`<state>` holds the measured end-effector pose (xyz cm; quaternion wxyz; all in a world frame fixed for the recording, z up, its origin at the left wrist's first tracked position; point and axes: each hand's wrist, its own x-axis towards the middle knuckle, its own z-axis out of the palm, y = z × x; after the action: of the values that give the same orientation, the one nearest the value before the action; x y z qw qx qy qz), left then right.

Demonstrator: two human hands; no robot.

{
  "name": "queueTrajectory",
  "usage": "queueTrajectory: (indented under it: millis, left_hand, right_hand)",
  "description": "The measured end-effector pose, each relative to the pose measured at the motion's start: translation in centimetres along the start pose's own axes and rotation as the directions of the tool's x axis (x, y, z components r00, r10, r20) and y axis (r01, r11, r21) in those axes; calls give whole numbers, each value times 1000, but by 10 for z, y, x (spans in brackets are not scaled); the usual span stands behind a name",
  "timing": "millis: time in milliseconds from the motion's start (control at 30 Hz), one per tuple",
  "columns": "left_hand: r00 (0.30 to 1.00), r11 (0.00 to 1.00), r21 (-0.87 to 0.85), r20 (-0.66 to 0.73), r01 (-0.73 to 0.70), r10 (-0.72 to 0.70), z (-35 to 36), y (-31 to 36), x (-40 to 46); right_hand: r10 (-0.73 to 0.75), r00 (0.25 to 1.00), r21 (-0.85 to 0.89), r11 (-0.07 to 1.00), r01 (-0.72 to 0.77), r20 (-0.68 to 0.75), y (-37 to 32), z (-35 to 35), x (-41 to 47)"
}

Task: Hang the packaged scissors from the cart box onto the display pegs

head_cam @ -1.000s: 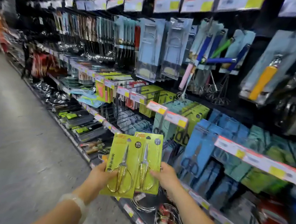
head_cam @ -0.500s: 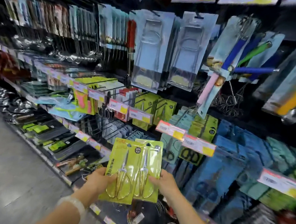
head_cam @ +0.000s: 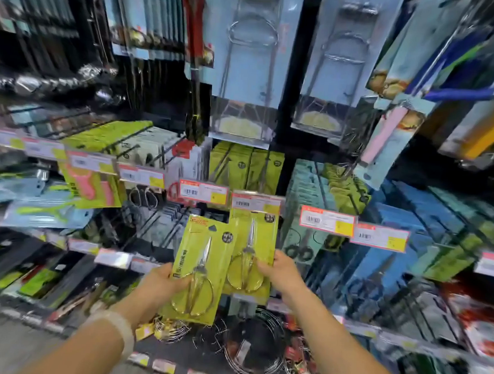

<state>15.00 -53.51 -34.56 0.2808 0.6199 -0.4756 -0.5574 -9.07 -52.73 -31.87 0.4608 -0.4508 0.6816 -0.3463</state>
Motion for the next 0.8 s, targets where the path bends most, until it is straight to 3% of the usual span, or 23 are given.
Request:
queueTrajectory:
  millis: [167,467,667,800]
  left_hand:
    - [998,1000,10,58,-16,16,-3,1,19]
    - [987,999,-26,158,25,-21,4,2,35]
    - [980,999,-37,198,17,-9,0,-28,61]
    - [978,998,-42,206,43,-33,-2,-6,41]
  right_hand:
    - [-31,999,-26,999,30,-29,-3,-2,0]
    - [-21,997,91,996,27,-70,10,-3,28]
    - [-8,999,-28,1000,7,-39,10,11,28]
    - [-27,999,64,998,30,-46,9,15,32]
